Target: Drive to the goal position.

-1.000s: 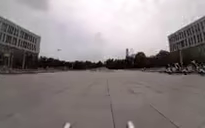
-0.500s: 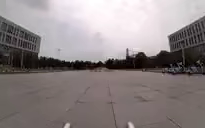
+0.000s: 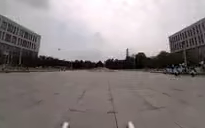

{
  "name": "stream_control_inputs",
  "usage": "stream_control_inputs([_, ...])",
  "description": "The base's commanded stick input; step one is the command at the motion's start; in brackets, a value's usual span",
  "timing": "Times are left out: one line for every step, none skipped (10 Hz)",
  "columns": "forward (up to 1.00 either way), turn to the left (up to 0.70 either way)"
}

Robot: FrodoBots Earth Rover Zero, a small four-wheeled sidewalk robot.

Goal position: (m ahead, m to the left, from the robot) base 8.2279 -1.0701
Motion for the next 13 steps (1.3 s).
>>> stream_control_inputs([0.85,0.0])
stream_control_inputs([0.85,0.0])
stream_control_inputs([0.85,0.0])
stream_control_inputs([0.85,0.0])
stream_control_inputs([0.85,0.0])
stream_control_inputs([0.85,0.0])
stream_control_inputs([0.85,0.0])
stream_control_inputs([0.85,0.0])
stream_control_inputs([0.85,0.0])
stream_control_inputs([0.85,0.0])
stream_control_inputs([0.85,0.0])
stream_control_inputs([0.85,0.0])
stream_control_inputs([0.85,0.0])
